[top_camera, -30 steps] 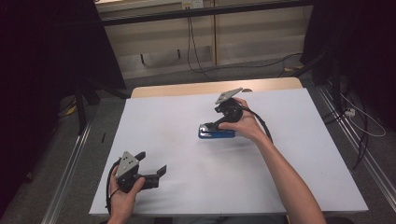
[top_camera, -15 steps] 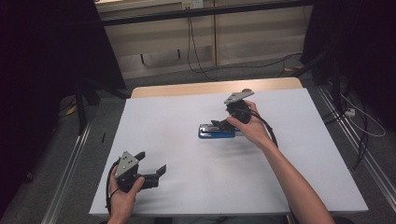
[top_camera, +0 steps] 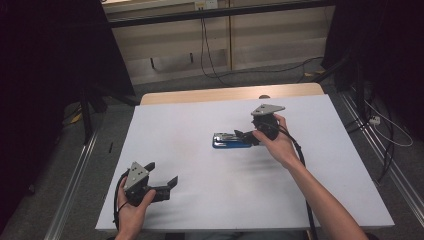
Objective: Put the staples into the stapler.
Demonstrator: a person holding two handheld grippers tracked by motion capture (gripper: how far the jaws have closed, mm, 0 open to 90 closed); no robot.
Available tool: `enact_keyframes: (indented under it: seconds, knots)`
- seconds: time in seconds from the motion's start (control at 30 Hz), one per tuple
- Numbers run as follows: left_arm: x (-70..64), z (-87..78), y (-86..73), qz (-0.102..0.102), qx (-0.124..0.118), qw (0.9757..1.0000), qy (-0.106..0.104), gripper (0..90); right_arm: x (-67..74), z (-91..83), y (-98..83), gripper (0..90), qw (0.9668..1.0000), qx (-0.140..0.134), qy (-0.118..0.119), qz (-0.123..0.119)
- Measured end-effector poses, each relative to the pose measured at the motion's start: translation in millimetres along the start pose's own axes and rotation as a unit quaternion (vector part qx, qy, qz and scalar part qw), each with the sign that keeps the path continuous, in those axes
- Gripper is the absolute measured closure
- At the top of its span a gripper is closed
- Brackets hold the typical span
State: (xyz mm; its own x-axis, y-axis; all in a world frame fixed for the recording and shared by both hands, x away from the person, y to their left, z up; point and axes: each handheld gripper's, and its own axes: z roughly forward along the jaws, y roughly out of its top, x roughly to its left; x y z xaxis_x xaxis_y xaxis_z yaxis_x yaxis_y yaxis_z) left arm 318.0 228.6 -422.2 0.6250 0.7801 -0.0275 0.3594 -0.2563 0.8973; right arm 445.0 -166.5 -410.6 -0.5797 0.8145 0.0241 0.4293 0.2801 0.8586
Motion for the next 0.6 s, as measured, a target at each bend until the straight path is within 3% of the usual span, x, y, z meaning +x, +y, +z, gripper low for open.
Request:
enact_keyframes:
  seconds: [0.43,0.53,0.6]
  knots:
    - [4.3,-0.6,-2.1,-0.007,0.001,1.0000,-0.003,4.9,-6.3,-22.8,-19.5,4.8,0.9987,-0.031,-0.029,0.030]
    - [7.3,-2.7,-1.7,-0.016,0.000,0.9998,-0.008,4.9,-7.3,-27.3,-24.0,4.6,0.9982,-0.034,-0.035,0.035]
    - [9.5,-5.4,-2.0,-0.022,-0.008,0.9997,-0.001,5.0,-7.1,-30.3,-28.2,4.5,0.9979,-0.037,-0.039,0.036]
